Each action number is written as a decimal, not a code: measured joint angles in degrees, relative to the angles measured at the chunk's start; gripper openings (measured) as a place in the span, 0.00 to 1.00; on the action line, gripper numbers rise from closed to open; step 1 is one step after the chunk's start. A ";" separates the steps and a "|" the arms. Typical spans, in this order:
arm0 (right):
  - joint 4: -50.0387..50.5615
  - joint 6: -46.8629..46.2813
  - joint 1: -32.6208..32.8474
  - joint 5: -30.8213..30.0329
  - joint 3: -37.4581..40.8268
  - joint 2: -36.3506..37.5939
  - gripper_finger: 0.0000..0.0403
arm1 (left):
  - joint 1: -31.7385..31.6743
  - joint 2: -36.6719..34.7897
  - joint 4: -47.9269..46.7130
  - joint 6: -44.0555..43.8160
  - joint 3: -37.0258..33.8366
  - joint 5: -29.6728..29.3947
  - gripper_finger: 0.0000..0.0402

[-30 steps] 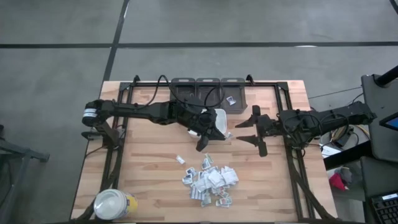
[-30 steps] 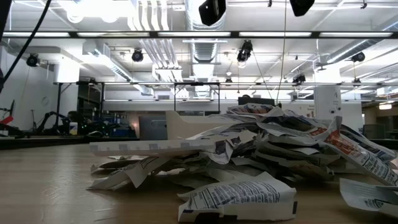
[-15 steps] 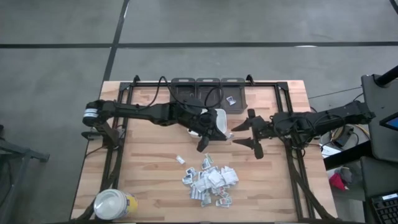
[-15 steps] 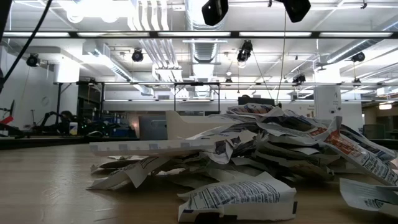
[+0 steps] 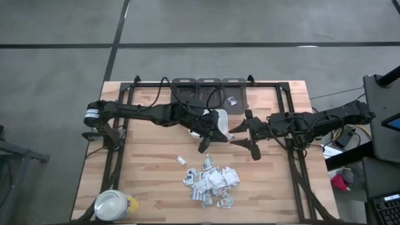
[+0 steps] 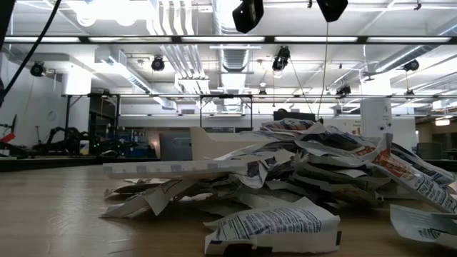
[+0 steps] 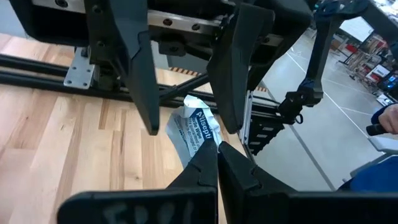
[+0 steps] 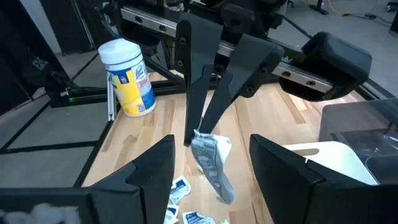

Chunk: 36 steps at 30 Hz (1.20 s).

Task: Pick & Place First Aid Supplies
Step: Put the white alcohol pad into the right black bin

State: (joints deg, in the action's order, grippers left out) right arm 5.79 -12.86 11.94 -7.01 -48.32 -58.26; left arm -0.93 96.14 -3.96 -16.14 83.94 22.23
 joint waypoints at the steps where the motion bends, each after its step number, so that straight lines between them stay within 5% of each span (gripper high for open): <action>1: 0.04 0.00 0.00 0.00 -0.04 0.00 0.47 | -0.06 0.00 -0.22 0.00 0.00 0.07 0.00; 25: 4.52 -0.68 0.04 0.00 -0.15 1.04 0.04 | -0.45 0.00 -1.02 -0.55 0.00 0.26 0.00; 36: 6.78 -3.28 0.02 0.08 -0.08 1.29 0.02 | -1.07 0.00 -6.02 -0.88 0.02 1.13 0.00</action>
State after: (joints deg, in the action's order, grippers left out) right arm 12.56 -16.14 11.97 -6.92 -48.40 -56.97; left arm -2.00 96.14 -9.98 -17.02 83.96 23.36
